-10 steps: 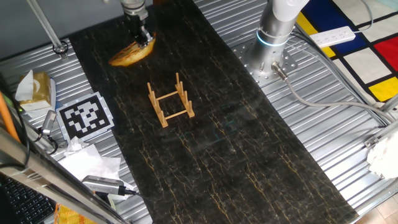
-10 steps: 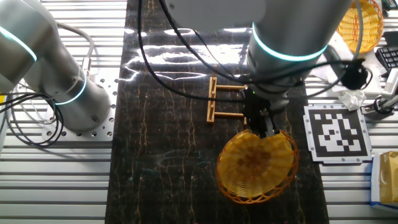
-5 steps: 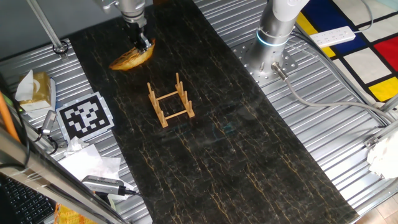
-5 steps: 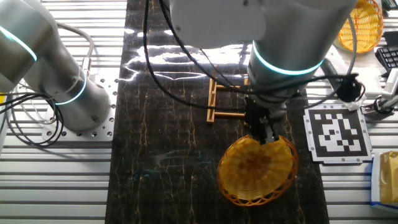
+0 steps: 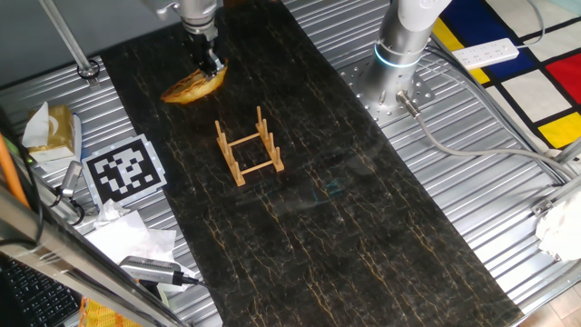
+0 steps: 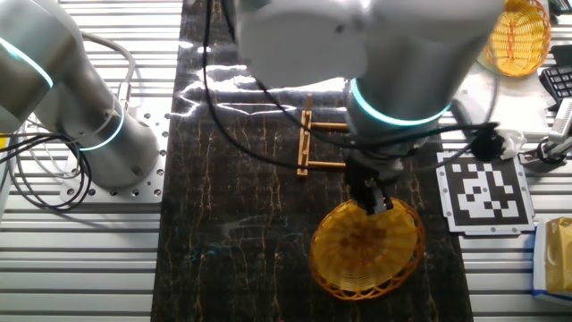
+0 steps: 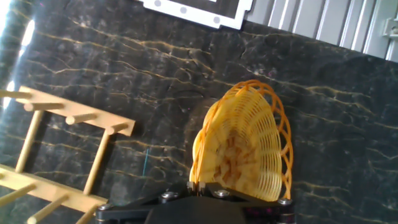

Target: Take the dish off the dish rack

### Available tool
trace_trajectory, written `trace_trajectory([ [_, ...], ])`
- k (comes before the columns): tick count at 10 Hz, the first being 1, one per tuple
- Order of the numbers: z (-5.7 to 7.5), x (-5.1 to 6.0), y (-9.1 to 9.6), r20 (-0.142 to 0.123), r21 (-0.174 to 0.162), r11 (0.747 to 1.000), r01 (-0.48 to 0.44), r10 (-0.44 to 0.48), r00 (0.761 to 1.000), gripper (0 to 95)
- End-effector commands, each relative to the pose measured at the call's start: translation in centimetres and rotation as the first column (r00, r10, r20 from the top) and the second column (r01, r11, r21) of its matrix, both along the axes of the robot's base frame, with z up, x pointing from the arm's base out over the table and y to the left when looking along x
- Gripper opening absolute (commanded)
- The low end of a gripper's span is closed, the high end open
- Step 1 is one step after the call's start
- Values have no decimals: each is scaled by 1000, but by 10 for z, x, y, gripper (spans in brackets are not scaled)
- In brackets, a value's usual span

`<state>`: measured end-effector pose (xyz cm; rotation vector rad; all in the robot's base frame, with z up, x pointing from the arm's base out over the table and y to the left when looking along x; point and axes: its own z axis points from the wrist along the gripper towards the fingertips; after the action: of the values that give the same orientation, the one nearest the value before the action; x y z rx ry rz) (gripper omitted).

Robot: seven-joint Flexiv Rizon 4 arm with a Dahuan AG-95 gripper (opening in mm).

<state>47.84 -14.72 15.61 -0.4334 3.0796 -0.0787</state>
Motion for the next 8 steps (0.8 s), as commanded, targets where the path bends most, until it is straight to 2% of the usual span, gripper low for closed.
trace_trajectory([
  [1, 2, 0, -1, -23, 90, 996, 7, -5, 1000, 190],
  [2, 2, -1, -1, -23, 94, 996, 2, 0, 1000, 190],
  [3, 2, -1, -1, -22, 97, 995, -6, 8, 1000, 380],
  [4, 2, -1, -1, -21, 97, 995, -9, 11, 1000, 380],
  [5, 3, -1, -2, -17, 100, 995, -14, 16, 1000, 570],
  [8, 9, -3, -3, -14, 116, 992, -41, 43, 999, 570],
])
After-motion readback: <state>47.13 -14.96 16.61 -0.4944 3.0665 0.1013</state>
